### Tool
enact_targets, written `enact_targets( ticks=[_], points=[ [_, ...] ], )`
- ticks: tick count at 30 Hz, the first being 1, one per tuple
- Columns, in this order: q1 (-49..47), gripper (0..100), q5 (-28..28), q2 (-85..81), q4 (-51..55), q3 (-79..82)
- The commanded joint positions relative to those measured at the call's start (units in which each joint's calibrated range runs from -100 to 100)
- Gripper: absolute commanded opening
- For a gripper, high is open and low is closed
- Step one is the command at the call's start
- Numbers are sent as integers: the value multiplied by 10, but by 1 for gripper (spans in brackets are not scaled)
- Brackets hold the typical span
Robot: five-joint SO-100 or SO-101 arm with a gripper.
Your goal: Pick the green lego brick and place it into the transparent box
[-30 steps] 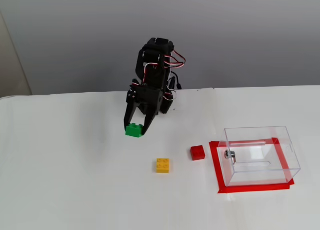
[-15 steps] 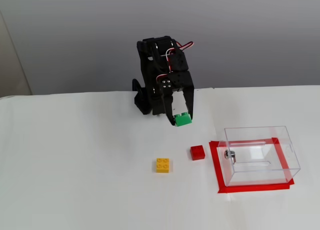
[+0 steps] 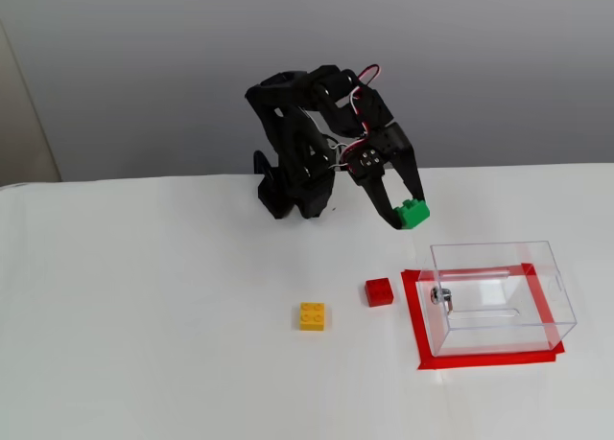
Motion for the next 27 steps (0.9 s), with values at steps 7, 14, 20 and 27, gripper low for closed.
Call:
enact_targets(
  ticks=[7,14,20,27],
  points=[
    [-96,5,-2,143,-61,-89],
    [-135,5,1,253,-114,-128],
    [-150,5,1,343,-136,-165],
    [-150,5,1,443,-138,-214]
  ],
)
